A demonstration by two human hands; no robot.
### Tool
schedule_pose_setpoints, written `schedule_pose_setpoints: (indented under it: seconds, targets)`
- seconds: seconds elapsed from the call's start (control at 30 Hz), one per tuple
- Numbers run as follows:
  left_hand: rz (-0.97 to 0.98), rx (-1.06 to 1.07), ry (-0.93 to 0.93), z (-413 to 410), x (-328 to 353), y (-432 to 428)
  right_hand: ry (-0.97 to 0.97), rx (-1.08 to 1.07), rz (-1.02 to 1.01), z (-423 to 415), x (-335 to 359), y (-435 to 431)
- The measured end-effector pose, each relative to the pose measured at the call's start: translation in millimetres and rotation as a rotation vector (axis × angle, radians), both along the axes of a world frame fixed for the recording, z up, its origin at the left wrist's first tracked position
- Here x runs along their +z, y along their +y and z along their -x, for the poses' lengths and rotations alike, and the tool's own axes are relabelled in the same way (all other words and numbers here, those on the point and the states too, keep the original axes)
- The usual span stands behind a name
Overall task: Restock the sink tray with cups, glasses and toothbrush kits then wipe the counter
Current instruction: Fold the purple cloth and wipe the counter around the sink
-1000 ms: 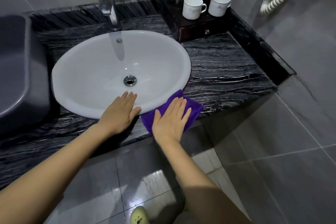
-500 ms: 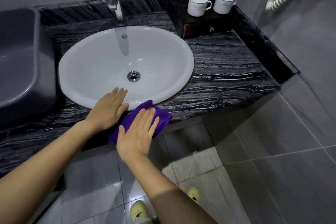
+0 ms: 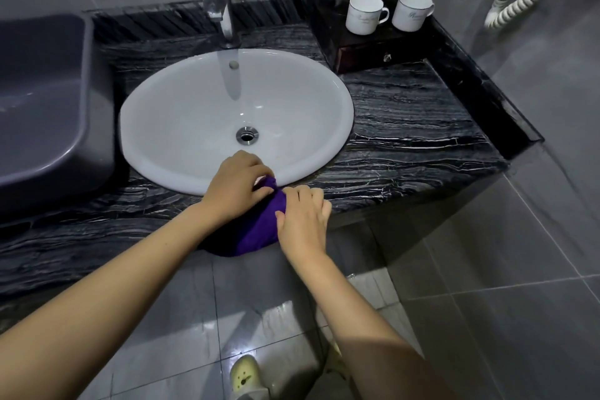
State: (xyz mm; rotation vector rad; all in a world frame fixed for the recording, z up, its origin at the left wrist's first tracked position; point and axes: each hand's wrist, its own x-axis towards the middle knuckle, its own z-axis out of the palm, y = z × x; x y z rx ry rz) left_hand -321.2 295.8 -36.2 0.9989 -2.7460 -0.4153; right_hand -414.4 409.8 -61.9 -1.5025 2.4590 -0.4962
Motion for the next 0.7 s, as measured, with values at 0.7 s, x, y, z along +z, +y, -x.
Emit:
schedule_pose_setpoints:
  seconds: [0.7]
  targets:
    - [-0.342, 0.195, 0.574, -105, 132, -12, -0.507, 0.497, 0.242, 22, 145, -80]
